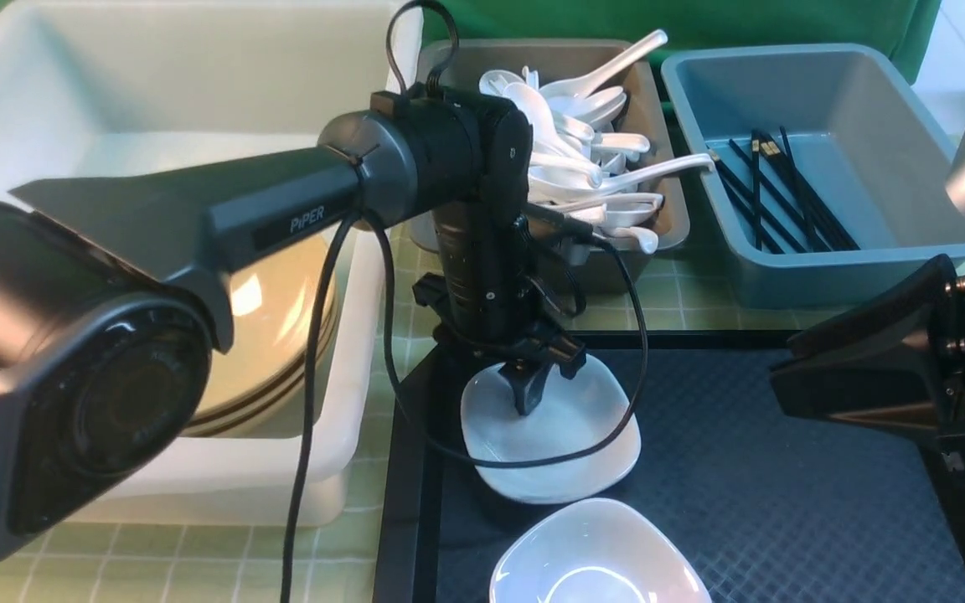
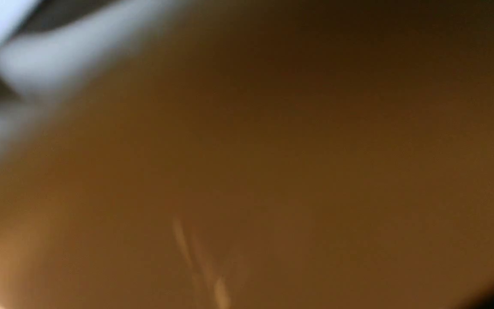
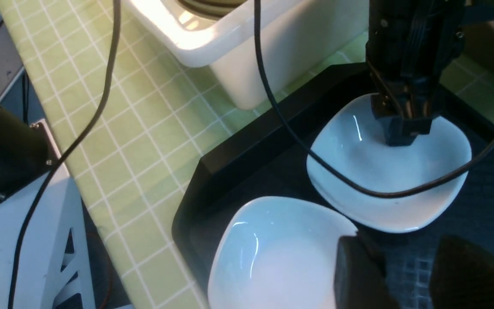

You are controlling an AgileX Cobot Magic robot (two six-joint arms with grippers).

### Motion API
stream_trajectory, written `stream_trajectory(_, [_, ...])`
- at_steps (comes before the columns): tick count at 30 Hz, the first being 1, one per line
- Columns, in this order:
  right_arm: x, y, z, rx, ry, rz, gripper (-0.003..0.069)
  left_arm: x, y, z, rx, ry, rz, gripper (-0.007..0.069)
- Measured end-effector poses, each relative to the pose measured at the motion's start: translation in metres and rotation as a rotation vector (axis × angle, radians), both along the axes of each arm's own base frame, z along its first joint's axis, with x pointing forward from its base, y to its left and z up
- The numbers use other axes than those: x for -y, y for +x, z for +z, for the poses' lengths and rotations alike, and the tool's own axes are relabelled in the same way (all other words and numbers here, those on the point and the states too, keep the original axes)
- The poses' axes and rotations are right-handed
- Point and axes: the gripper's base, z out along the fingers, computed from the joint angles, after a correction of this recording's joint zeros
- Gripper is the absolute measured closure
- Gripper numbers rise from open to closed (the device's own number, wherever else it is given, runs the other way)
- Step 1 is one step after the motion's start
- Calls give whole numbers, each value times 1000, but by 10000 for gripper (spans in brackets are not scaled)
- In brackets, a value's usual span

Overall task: On green table put chopsticks spoon bowls plates into blue grey white boxes.
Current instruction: 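Grasp the small white bowl on the black tray by its rim with the left gripper, then place the white bowl into the white bin with the other dishes with the left gripper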

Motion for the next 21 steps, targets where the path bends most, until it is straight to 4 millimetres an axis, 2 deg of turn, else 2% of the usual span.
stream_trajectory(3, [0, 0, 0, 0, 0, 0, 405, -1, -3, 5, -33, -15, -1, 522])
stream_trajectory(8, [0, 0, 0, 0, 0, 0, 405, -5, 3, 18, -59, -104, 30, 577])
stream_trajectory(11, [0, 0, 0, 1, 0, 1, 405, -10, 9, 36, -36, -193, 58, 613])
stream_trajectory(13, [0, 0, 0, 1, -1, 1, 405, -16, 12, 52, -11, -249, 76, 613])
stream_trajectory(14, [0, 0, 0, 2, -1, 2, 405, -20, 11, 67, 10, -288, 85, 613])
stream_trajectory(16, [0, 0, 0, 3, -2, 3, 405, -25, 10, 81, 33, -314, 92, 613])
stream_trajectory(17, [0, 0, 0, 8, -4, 7, 405, -32, 6, 103, 76, -342, 98, 613])
stream_trajectory(18, [0, 0, 0, 10, -5, 9, 405, -36, 4, 113, 96, -353, 100, 613])
stream_trajectory(19, [0, 0, 0, 18, -10, 15, 410, -44, -2, 135, 143, -377, 104, 613])
stream_trajectory(20, [0, 0, 0, 24, -9, 21, 415, -49, -6, 148, 170, -389, 107, 613])
stream_trajectory(21, [-1, 0, 1, 41, -6, 37, 430, -59, -13, 170, 217, -414, 114, 613])
